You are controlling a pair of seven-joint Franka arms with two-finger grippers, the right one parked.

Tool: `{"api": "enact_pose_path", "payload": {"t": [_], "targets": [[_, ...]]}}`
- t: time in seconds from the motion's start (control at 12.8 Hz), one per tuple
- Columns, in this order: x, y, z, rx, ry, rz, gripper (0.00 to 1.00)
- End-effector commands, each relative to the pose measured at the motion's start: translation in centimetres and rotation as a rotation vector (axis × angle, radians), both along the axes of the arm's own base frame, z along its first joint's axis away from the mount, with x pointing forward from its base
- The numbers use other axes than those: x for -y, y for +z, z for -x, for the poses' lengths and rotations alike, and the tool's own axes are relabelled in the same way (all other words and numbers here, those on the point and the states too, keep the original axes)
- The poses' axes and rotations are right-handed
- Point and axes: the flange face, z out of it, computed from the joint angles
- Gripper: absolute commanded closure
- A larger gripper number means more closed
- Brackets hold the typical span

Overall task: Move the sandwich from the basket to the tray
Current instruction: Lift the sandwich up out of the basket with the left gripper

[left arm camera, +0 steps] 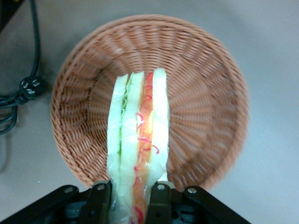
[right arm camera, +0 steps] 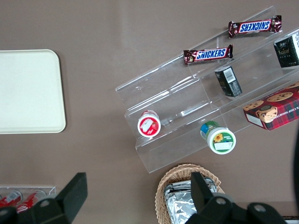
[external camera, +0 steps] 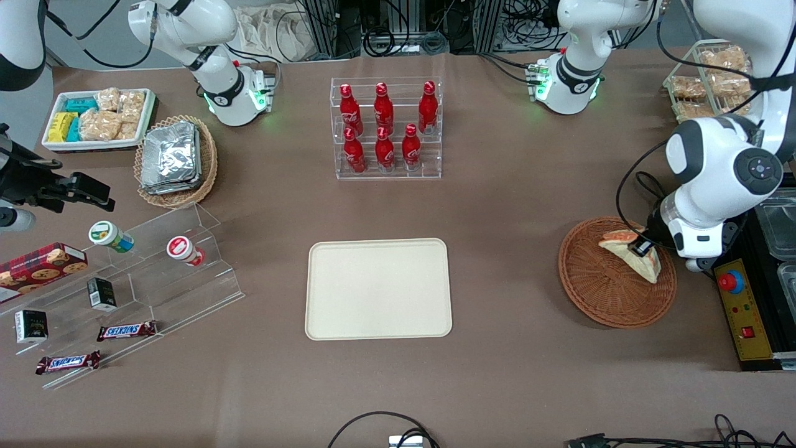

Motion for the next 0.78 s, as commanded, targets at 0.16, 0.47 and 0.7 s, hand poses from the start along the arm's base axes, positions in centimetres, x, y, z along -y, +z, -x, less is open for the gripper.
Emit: {"api": "enact_pose_path", "payload": {"t": [0.16, 0.47, 0.7], "targets": [[5.2, 5.9, -1.2, -0.004, -0.274, -0.003, 0.75], [10.2, 9.9, -1.8, 0.010, -0.465, -0.019, 0.78], [13.7, 11.6, -1.8, 0.044, -0.534, -0.044, 0.80]]}}
